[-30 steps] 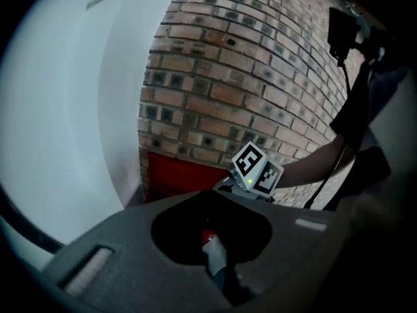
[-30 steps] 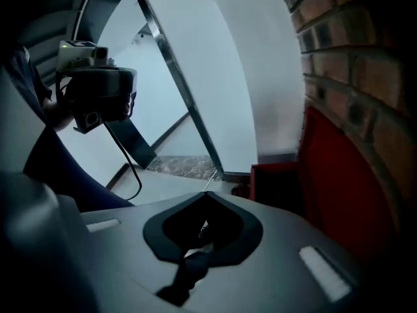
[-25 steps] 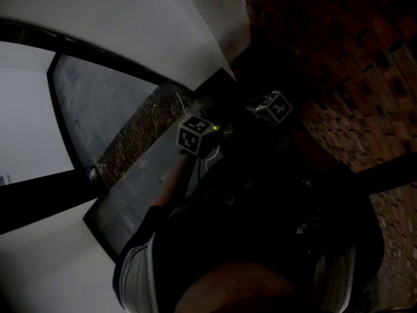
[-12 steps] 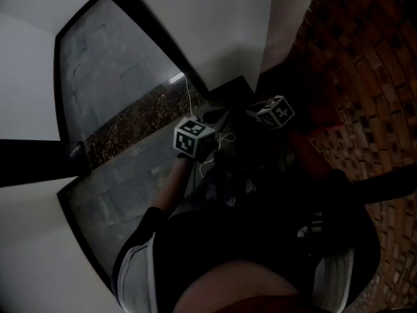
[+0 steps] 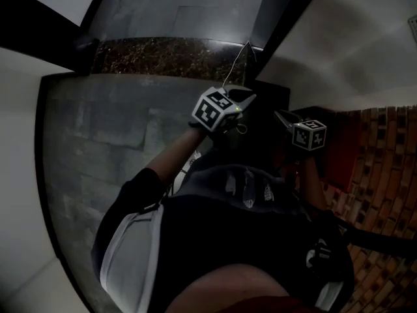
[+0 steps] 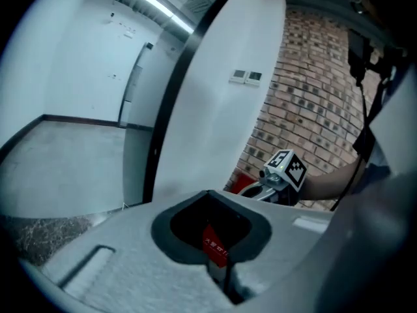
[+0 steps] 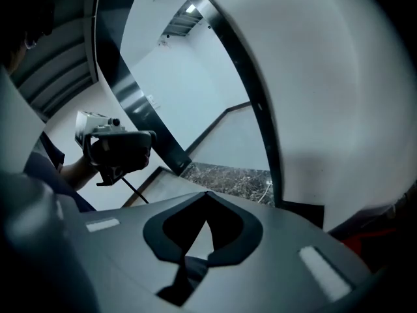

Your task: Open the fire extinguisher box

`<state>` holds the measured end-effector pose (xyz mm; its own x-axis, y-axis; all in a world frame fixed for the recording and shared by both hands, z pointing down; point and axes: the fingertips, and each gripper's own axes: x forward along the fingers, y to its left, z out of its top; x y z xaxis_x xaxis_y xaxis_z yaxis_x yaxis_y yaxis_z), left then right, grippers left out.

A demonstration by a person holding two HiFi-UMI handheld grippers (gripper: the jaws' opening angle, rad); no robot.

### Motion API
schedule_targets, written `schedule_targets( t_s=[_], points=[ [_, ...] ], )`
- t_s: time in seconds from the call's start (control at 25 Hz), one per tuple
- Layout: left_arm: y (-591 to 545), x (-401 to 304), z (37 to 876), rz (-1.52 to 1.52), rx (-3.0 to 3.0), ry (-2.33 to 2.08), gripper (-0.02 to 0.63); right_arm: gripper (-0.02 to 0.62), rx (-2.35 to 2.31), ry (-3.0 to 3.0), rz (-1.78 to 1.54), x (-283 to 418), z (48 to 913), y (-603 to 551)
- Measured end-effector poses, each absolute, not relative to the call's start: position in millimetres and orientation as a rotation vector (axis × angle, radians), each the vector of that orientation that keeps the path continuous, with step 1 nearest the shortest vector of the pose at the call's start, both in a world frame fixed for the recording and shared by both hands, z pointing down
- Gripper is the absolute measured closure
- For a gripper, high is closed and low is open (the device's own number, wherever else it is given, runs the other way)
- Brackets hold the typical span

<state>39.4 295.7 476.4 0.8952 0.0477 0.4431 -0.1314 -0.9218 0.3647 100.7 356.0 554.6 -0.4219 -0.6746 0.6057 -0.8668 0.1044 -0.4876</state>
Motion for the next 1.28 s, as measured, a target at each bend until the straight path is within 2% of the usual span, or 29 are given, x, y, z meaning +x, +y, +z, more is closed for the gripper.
schedule_targets(
  t_s=[0.28, 0.56, 0.76, 1.08, 1.28],
  points=[
    [246, -34, 466, 0.440, 2.542, -0.368, 0.607, 0.595, 1.389, -2.460, 1.234, 48, 499, 304],
    [233, -65, 458, 0.389, 2.507, -0.559, 0.607, 0.595, 1.233, -2.684, 1.163, 21, 452, 274],
    [227, -53, 453, 0.444, 2.520, -0.636, 0.607, 0.595, 1.157, -2.800, 1.154, 35, 431, 270],
    [232, 4, 431, 0.536, 2.626, -0.709, 0.607, 0.595, 1.073, -2.767, 1.149, 89, 464, 280],
    [233, -8, 429, 0.573, 2.605, -0.754, 0.607, 0.595, 0.957, -2.791, 1.137, 70, 461, 277]
  ],
)
